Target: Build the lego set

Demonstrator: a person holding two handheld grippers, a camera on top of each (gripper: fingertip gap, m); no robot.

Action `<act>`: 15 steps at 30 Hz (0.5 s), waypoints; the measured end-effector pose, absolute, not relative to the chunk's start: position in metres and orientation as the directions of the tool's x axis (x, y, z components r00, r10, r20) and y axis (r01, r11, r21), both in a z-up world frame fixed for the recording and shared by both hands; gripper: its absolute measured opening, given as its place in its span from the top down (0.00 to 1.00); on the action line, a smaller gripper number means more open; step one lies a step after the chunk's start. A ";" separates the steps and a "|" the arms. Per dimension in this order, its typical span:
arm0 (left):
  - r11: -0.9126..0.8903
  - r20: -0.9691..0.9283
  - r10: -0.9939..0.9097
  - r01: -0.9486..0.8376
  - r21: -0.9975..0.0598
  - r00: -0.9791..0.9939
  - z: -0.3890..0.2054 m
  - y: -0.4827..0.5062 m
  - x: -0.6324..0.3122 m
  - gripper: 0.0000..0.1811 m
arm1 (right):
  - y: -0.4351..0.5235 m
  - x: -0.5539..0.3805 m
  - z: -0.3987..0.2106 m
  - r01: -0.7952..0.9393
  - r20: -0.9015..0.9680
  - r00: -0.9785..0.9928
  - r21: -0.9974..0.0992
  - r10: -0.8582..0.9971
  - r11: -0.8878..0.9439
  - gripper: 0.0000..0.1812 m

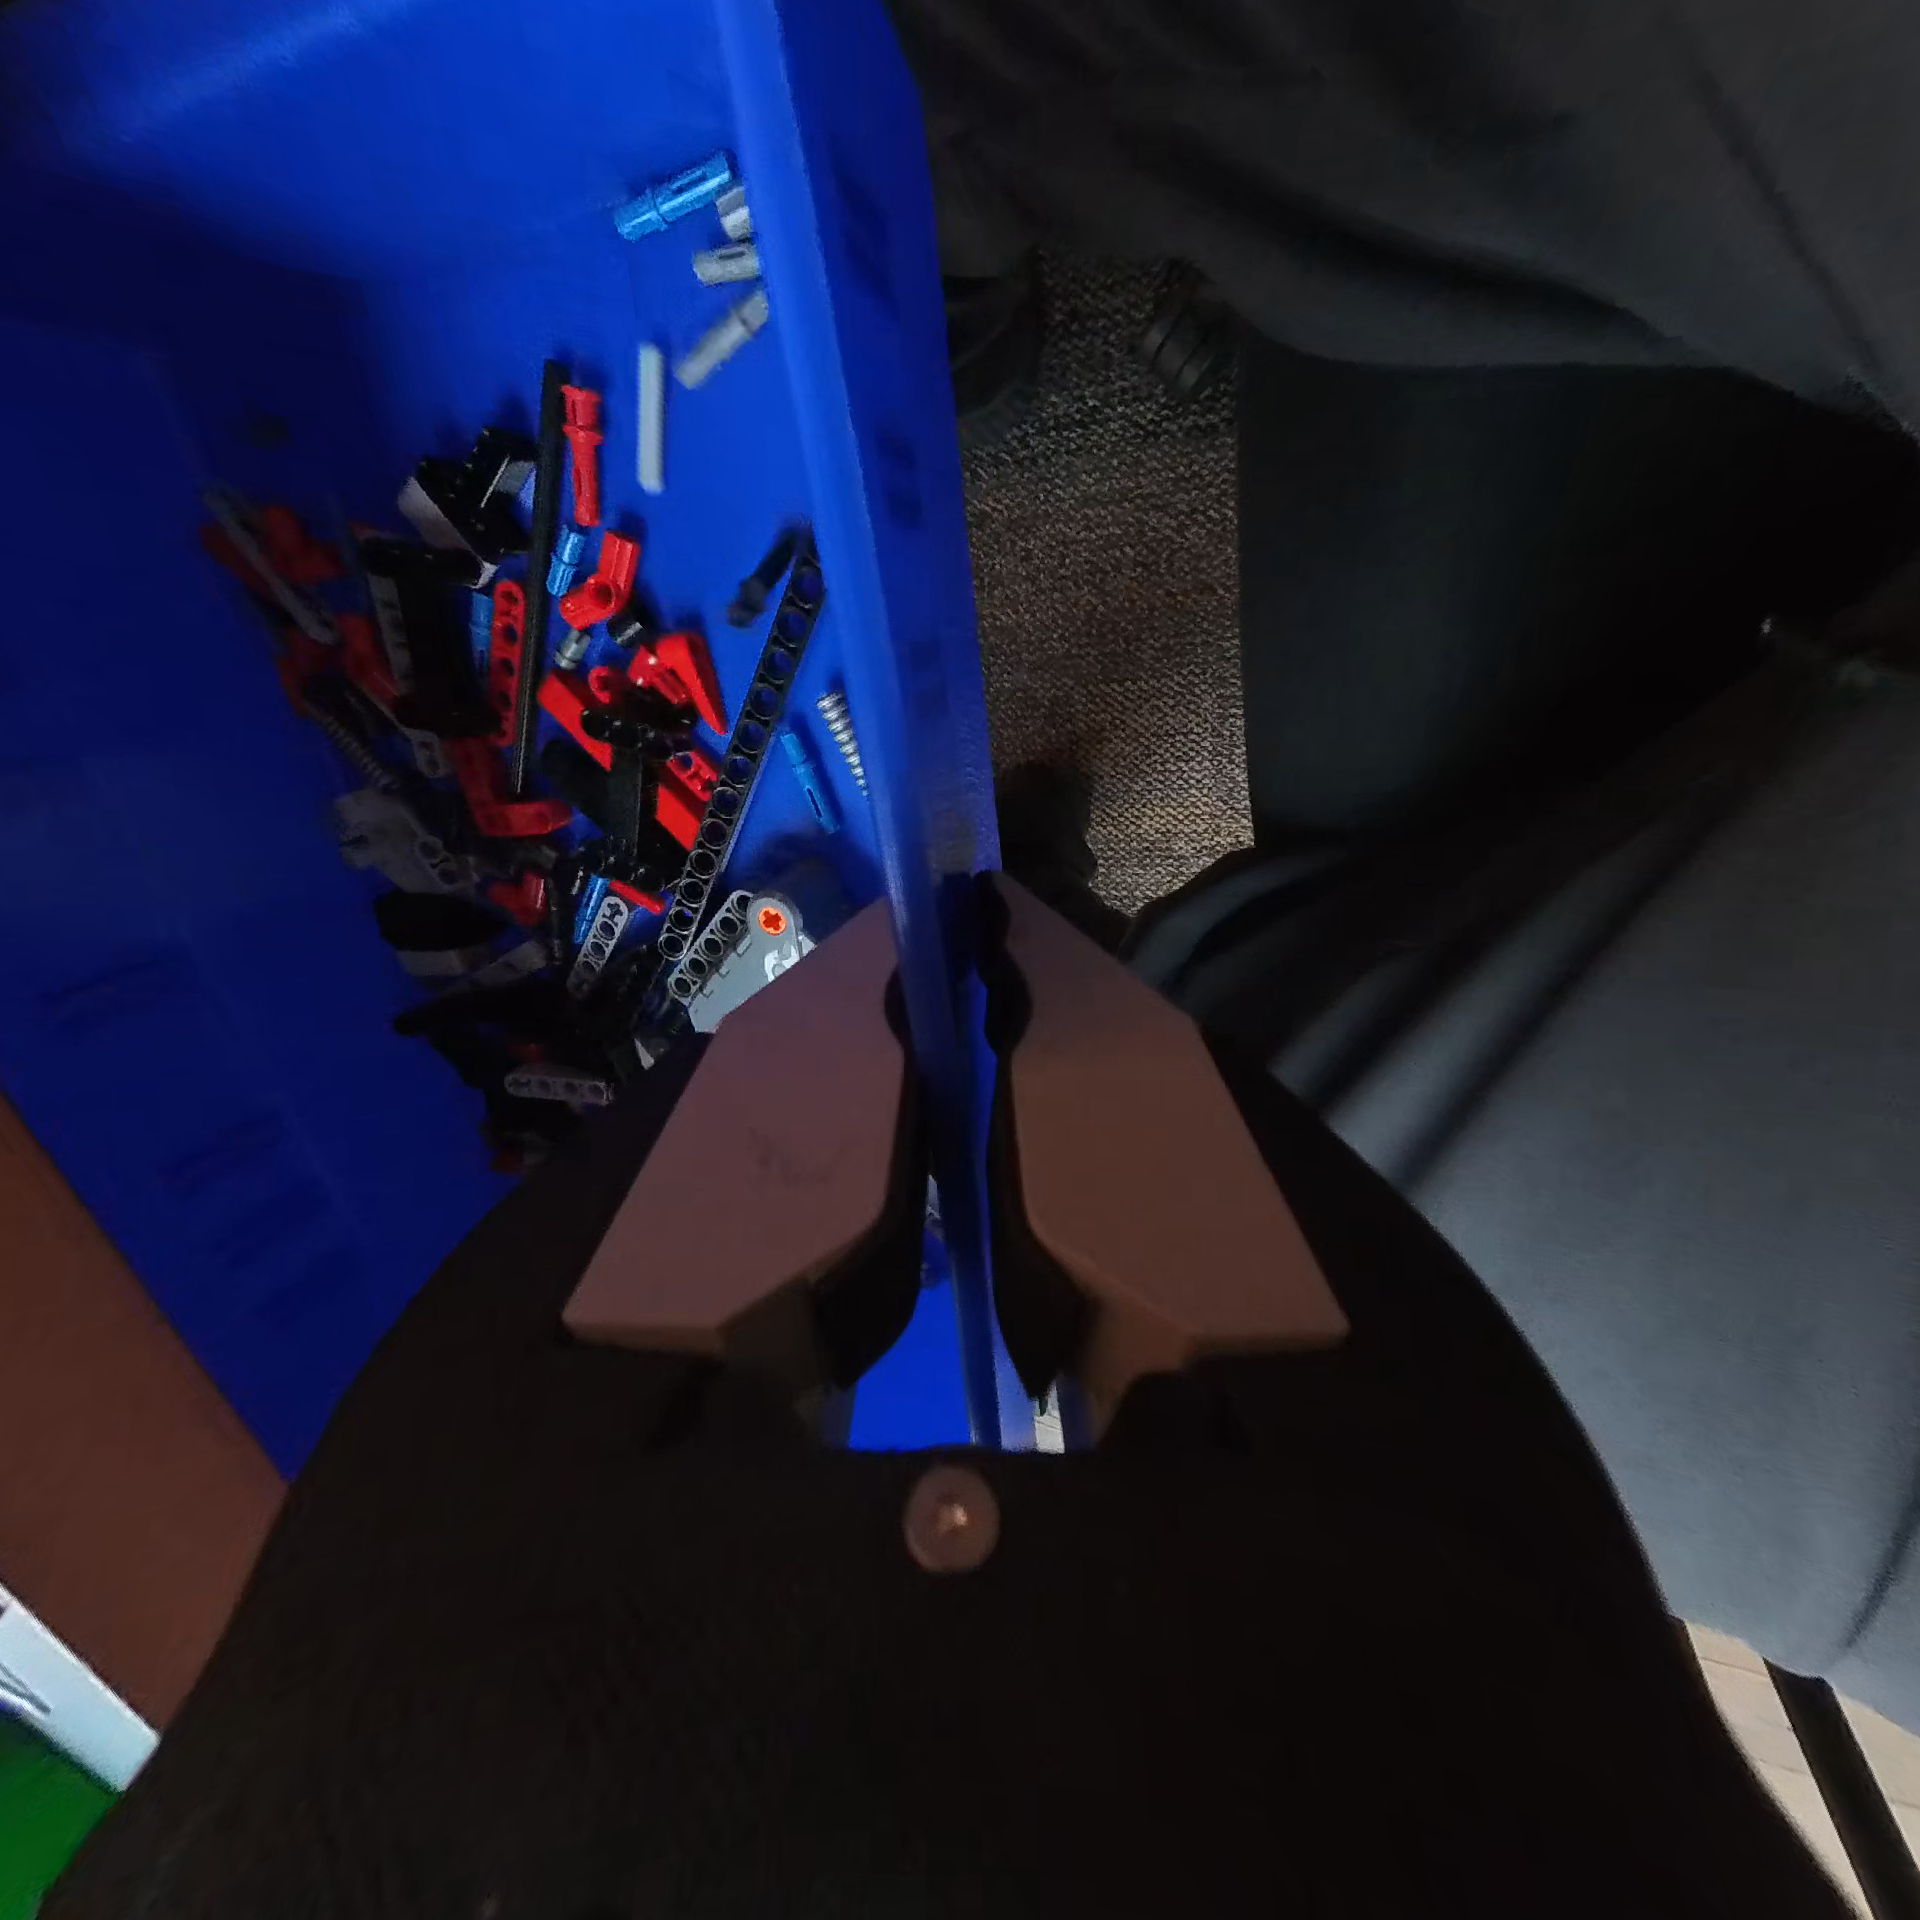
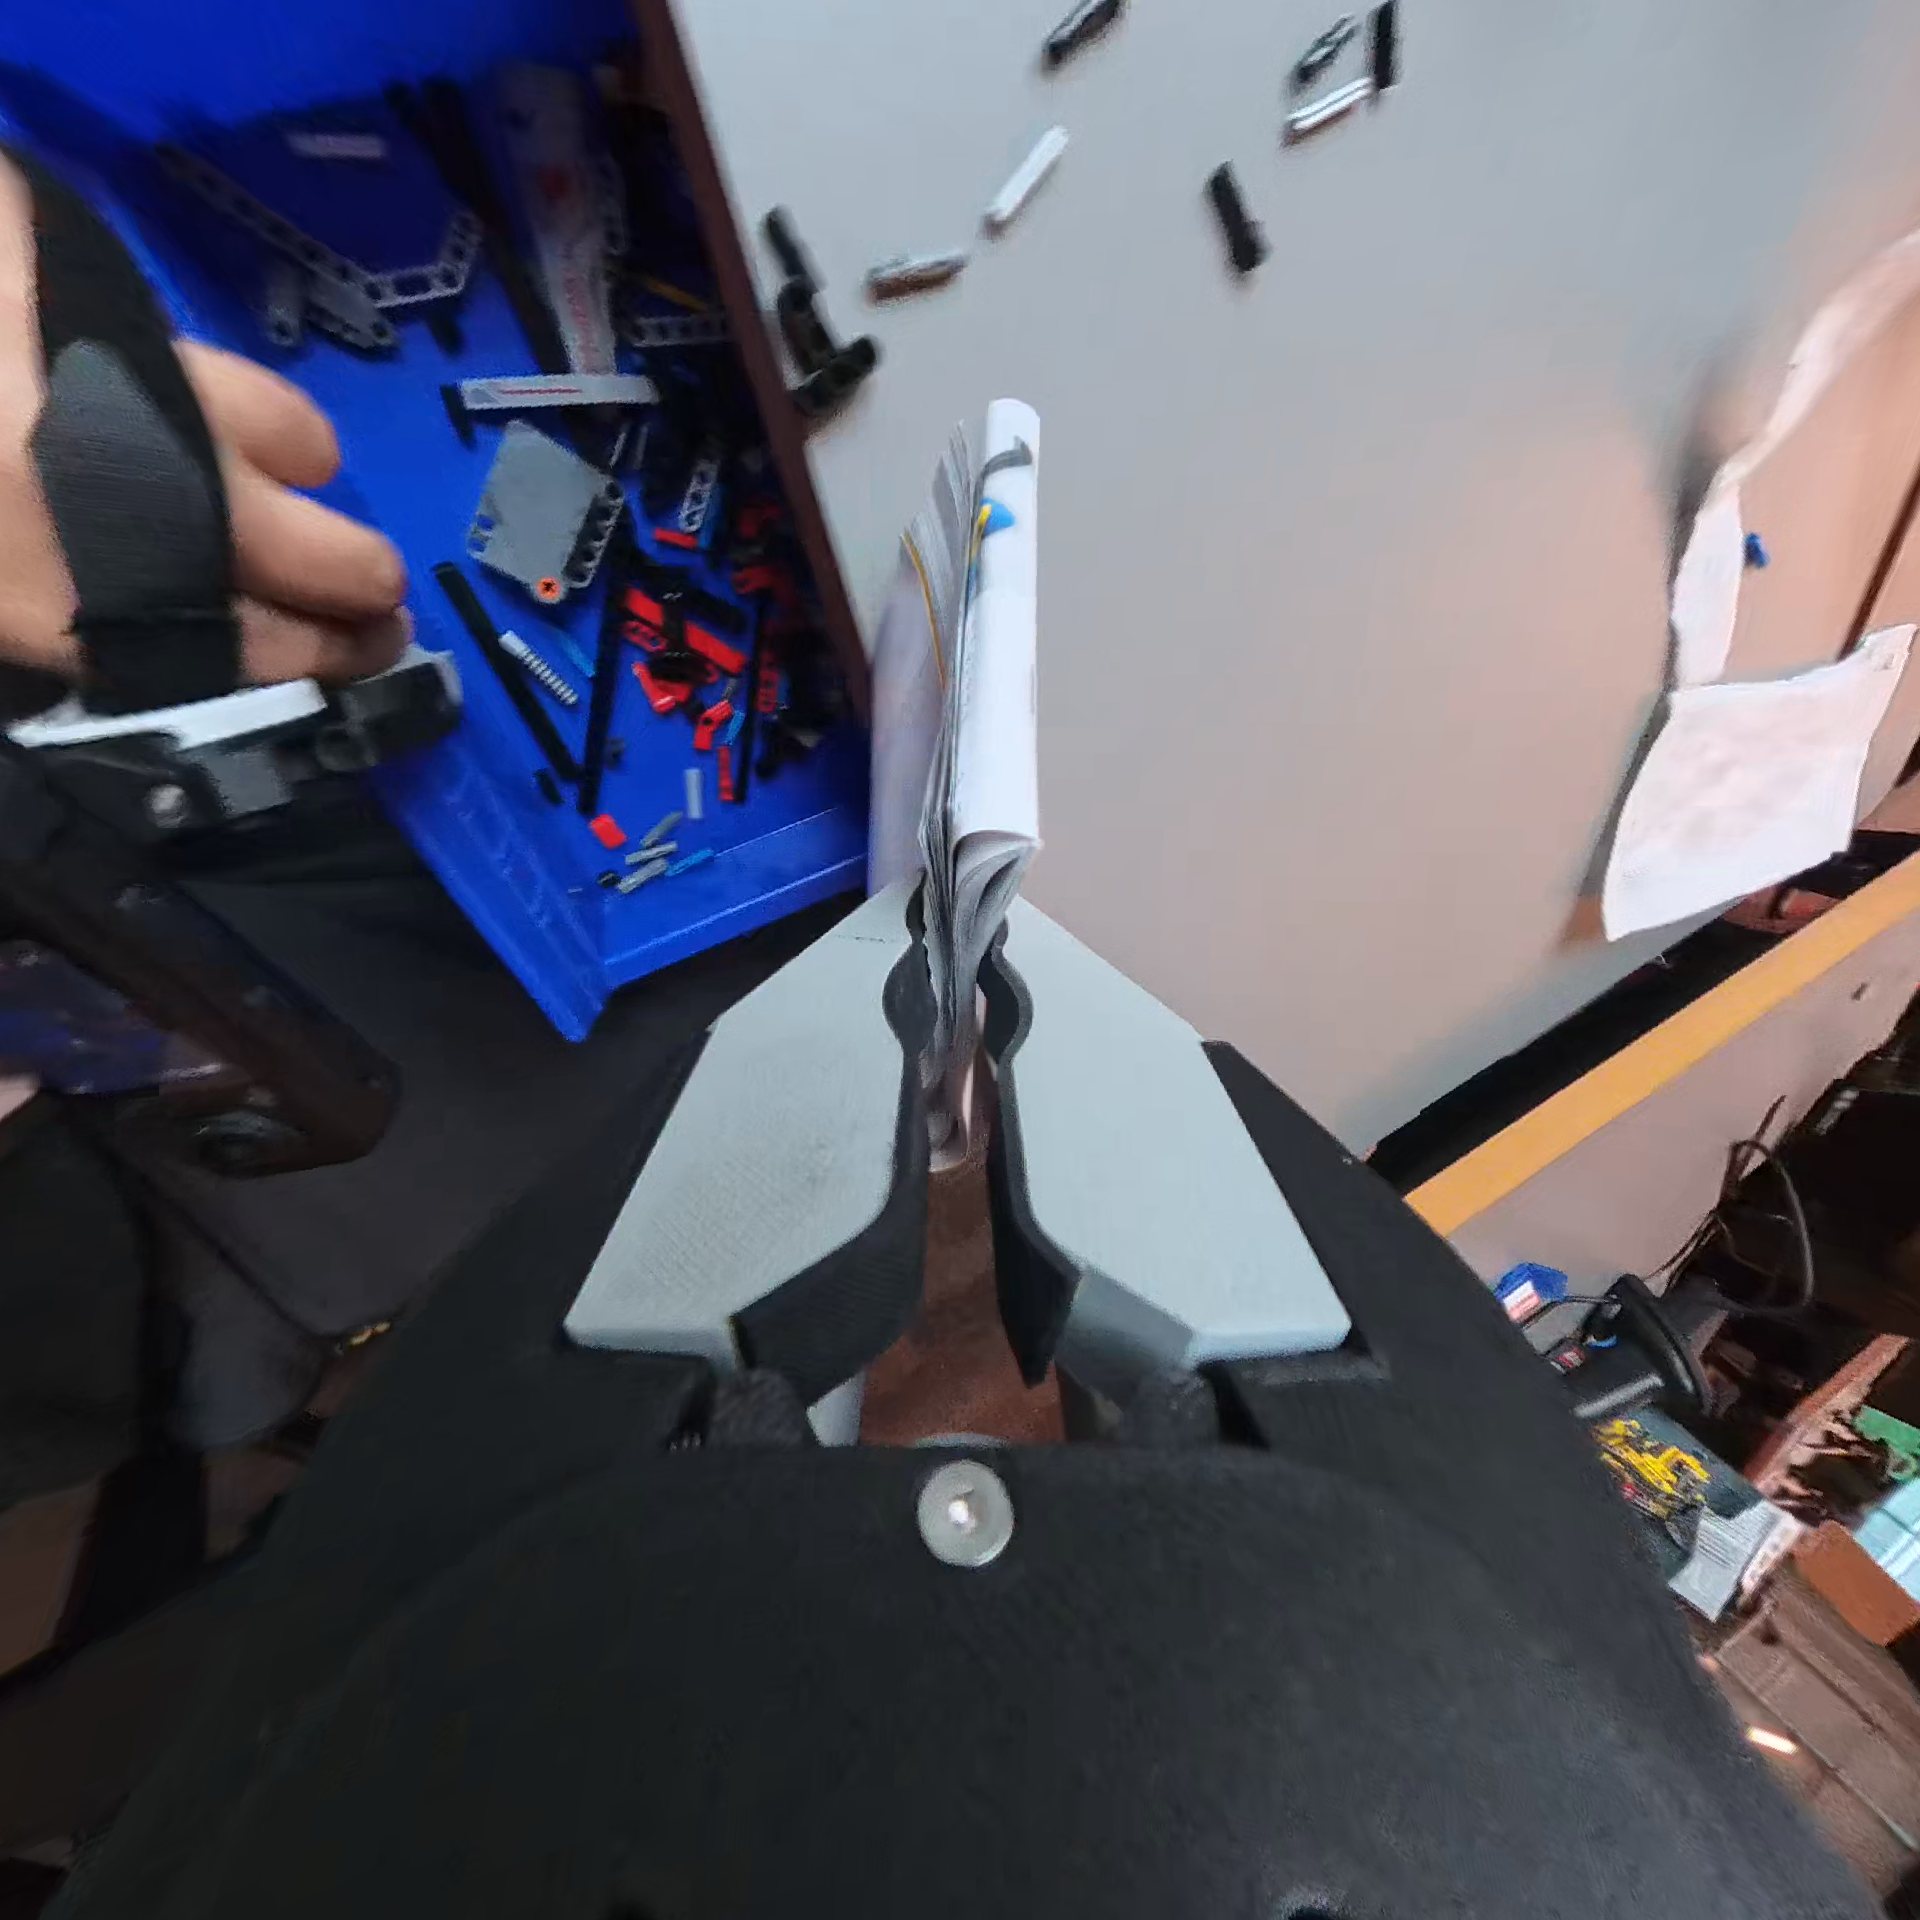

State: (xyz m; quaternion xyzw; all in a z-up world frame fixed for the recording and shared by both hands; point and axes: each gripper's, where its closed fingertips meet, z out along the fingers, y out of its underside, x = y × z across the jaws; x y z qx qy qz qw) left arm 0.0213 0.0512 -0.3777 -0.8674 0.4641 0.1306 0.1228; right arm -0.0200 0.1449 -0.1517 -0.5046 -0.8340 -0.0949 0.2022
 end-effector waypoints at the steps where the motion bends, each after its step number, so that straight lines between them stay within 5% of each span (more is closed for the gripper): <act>1: -0.540 -0.341 -0.772 -0.837 -0.093 0.536 -0.377 0.051 0.021 0.98 | 0.156 -0.029 -0.147 0.885 0.450 -0.391 -0.055 0.803 0.462 0.99; 9: -0.551 -0.312 -0.771 -0.827 -0.110 0.555 -0.379 0.048 0.016 0.99 | 0.262 -0.135 -0.156 0.895 0.609 -0.371 0.032 0.701 0.445 0.99; 15: -0.557 -0.306 -0.769 -0.823 -0.112 0.562 -0.381 0.048 0.005 0.98 | 0.249 -0.185 -0.195 0.847 0.563 -0.500 0.162 0.658 0.506 0.99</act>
